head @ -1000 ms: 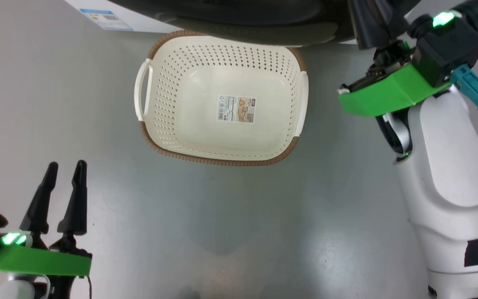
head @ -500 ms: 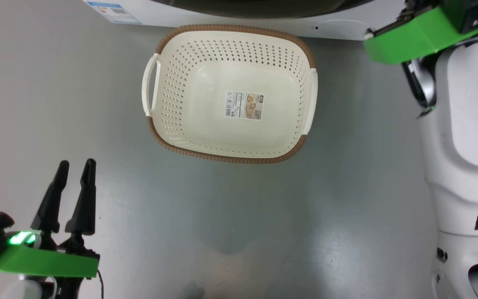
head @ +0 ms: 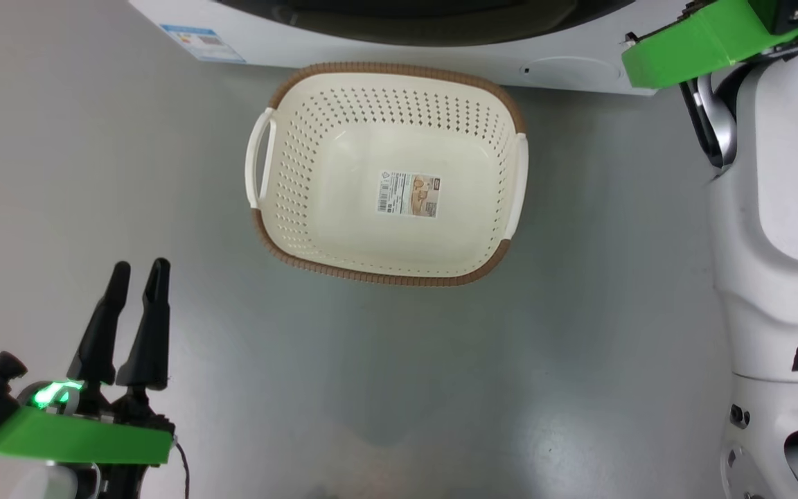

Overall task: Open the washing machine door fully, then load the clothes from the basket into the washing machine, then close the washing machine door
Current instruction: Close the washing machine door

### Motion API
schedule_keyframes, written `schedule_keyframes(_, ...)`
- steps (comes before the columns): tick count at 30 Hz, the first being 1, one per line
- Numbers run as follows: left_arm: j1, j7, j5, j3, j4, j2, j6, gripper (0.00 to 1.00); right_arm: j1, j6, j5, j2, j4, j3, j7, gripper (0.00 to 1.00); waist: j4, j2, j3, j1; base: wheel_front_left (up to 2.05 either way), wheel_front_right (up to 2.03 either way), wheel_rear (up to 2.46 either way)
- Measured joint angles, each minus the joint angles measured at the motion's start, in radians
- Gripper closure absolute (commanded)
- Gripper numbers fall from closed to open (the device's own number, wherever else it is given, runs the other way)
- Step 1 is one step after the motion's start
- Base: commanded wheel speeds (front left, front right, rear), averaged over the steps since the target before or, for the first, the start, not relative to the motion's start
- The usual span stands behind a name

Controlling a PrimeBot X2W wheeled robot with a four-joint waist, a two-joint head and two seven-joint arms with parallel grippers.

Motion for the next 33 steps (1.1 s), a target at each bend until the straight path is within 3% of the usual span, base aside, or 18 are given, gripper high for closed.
schedule_keyframes(7, 0.004, 0.0, 0.041, 0.003, 0.028, 0.001, 0.0, 0.0, 0.105, -0.003, 0.063, -0.011, -0.1, 0.005, 0.0, 1.0, -0.024, 0.0, -0.054, 0.0, 0.0, 0.0, 0.0)
schedule_keyframes(8, 0.006, 0.0, 0.046, 0.005, 0.038, 0.001, 0.0, 0.0, 0.131, -0.003, 0.075, -0.01, -0.116, 0.006, 0.0, 0.93, -0.029, 0.0, -0.064, 0.0, 0.0, 0.0, 0.0)
schedule_keyframes(11, 0.027, 0.0, 0.065, 0.012, 0.07, 0.004, 0.0, 0.0, 0.222, -0.003, 0.104, -0.009, -0.165, 0.009, 0.0, 0.56, -0.043, 0.0, -0.097, 0.0, 0.0, 0.0, 0.0)
schedule_keyframes(12, 0.032, 0.0, 0.072, 0.017, 0.08, 0.004, 0.0, 0.0, 0.254, -0.003, 0.111, -0.008, -0.185, 0.007, 0.0, 0.38, -0.048, 0.0, -0.109, -0.0001, 0.0, 0.0, 0.0)
schedule_keyframes(13, 0.037, 0.0, 0.089, 0.023, 0.089, 0.004, 0.0, 0.0, 0.287, -0.003, 0.117, -0.007, -0.203, 0.004, 0.0, 0.02, -0.052, 0.0, -0.122, -0.0001, 0.0, 0.0, 0.0)
schedule_keyframes(25, 0.145, 0.0, 0.291, 0.018, 0.164, -0.013, 0.0, 0.0, 0.681, -0.003, 0.229, 0.003, -0.322, -0.049, 0.0, 0.0, -0.105, 0.0, -0.314, 0.0, 0.0, 0.0, 0.0)
schedule_keyframes(33, 0.191, 0.0, 0.385, 0.063, 0.216, -0.084, 0.0, 0.0, 0.895, -0.003, 0.293, 0.011, -0.349, -0.102, 0.001, 0.0, -0.14, 0.0, -0.441, -0.0001, 0.0, 0.0, 0.0)
